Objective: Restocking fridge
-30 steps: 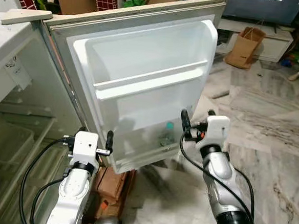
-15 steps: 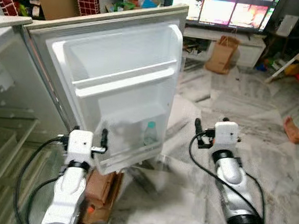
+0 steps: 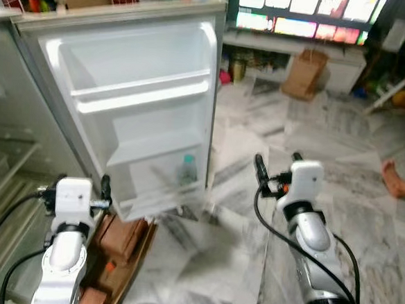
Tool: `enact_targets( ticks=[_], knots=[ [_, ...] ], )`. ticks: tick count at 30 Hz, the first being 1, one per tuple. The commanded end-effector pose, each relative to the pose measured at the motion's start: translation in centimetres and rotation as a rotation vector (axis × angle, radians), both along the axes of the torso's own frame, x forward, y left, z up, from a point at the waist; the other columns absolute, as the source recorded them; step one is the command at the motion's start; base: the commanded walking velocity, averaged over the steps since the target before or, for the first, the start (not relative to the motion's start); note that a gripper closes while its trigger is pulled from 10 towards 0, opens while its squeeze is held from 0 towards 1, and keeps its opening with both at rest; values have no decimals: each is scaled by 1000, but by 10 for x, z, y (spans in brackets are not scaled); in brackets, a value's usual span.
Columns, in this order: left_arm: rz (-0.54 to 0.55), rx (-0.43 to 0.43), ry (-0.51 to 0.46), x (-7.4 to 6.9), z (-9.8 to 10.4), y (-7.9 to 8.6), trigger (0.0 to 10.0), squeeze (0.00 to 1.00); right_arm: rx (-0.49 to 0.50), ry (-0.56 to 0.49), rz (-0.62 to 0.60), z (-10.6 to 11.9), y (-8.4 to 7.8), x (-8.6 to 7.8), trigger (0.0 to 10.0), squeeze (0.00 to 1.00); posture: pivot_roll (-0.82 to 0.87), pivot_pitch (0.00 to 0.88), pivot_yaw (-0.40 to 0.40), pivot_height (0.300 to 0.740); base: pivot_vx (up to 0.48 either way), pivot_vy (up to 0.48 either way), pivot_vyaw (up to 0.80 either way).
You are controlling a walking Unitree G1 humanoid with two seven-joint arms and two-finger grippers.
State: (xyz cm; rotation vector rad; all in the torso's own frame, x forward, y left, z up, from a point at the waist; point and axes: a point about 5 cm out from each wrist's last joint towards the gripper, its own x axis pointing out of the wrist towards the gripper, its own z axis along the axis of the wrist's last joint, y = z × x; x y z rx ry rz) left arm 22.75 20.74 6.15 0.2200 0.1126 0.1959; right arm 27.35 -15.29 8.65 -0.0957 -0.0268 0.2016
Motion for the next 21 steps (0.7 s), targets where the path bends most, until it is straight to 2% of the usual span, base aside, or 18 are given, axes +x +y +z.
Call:
enact_targets(
  ticks=[1, 5, 10, 13, 15, 21],
  knots=[
    [-59, -14, 13, 3, -7, -21, 10000, 0, -51, -30, 23, 4, 0, -1, 10000, 0, 117, 19, -2, 740, 0, 0, 800],
    [-81, -51, -8, 13, -5, -33, 10000, 0, -33, -42, 18, 11, 5, 11, 10000, 0, 117, 20, -23, 740, 0, 0, 800],
    [-88, -43, -13, 17, -3, -35, 10000, 0, -31, -55, -19, 16, 2, 16, 10000, 0, 120, 20, -30, 740, 0, 0, 800],
    [-75, -35, -13, 10, -3, -30, 10000, 0, -12, -39, -48, 14, -7, 4, 10000, 0, 118, 19, -18, 740, 0, 0, 800],
    [-78, -8, 11, -4, -8, -22, 10000, 0, -3, 3, -102, 4, -23, -15, 10000, 0, 112, 19, -7, 740, 0, 0, 800],
    [-104, 7, 29, -7, -13, -17, 10000, 0, 20, 17, -159, 0, -30, -17, 10000, 0, 90, 16, 34, 740, 0, 0, 794]
  ],
)
